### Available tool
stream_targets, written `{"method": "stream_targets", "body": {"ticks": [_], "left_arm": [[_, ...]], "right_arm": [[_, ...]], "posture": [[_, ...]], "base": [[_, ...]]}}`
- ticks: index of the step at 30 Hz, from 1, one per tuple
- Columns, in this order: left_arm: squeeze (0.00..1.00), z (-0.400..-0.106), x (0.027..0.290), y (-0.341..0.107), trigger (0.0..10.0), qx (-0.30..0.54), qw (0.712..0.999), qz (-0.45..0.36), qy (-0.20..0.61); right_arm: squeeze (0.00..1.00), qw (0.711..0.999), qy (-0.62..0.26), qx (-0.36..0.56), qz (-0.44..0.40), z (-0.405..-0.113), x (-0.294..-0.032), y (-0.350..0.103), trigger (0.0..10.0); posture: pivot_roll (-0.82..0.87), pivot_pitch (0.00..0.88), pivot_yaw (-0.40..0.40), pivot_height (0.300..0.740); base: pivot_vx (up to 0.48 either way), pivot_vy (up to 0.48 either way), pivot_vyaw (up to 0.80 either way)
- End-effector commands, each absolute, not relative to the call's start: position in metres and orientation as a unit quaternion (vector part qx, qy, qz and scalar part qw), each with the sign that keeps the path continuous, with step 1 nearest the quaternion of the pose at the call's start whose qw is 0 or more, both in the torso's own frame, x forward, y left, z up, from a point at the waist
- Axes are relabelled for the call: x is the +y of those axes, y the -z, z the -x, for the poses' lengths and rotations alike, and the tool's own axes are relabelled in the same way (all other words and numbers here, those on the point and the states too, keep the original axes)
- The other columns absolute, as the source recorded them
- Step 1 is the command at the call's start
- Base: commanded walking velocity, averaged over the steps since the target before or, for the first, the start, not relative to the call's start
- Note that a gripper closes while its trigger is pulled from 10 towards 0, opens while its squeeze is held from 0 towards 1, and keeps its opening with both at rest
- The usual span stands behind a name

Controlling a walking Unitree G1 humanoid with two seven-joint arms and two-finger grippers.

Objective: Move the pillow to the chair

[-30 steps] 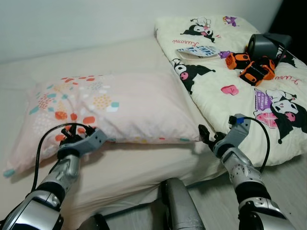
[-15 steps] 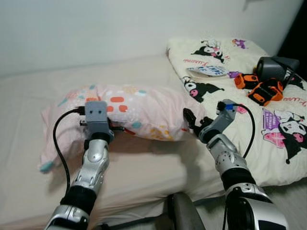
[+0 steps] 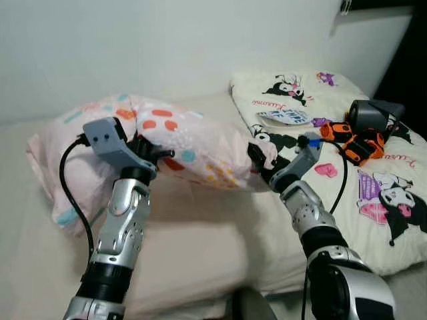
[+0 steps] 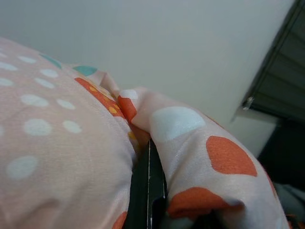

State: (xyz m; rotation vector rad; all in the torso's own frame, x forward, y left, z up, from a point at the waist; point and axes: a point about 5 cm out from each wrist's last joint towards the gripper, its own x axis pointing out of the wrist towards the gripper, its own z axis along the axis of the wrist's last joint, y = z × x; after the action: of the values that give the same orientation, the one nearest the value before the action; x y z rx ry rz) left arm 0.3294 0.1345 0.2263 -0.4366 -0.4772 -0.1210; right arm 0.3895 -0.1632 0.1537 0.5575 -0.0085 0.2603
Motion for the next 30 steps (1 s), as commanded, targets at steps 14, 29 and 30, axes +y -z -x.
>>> {"method": "stream_targets", "body": {"ticks": [14,29,30], "left_arm": [[0.0,-0.317,0.123,-0.267,10.0,-0.287,0.917,0.248,0.123],[0.0,-0.319,0.12,-0.227,10.0,-0.193,0.957,0.191,0.099],[0.0,-0.319,0.12,-0.227,10.0,-0.193,0.957,0.191,0.099]], "right_arm": [[0.0,0.946,-0.148,0.007,-0.287,-0.391,-0.148,-0.151,10.0],[0.0,0.951,-0.17,0.012,-0.258,-0.388,-0.142,-0.146,10.0],[0.0,0.951,-0.17,0.012,-0.258,-0.388,-0.142,-0.146,10.0]], "posture": [[-0.12,0.0,0.017,0.711],[-0.12,0.0,0.005,0.72],[-0.12,0.0,0.005,0.72]], "base": [[0.0,0.0,0.0],[0.0,0.0,0.0],[0.0,0.0,0.0]]}}
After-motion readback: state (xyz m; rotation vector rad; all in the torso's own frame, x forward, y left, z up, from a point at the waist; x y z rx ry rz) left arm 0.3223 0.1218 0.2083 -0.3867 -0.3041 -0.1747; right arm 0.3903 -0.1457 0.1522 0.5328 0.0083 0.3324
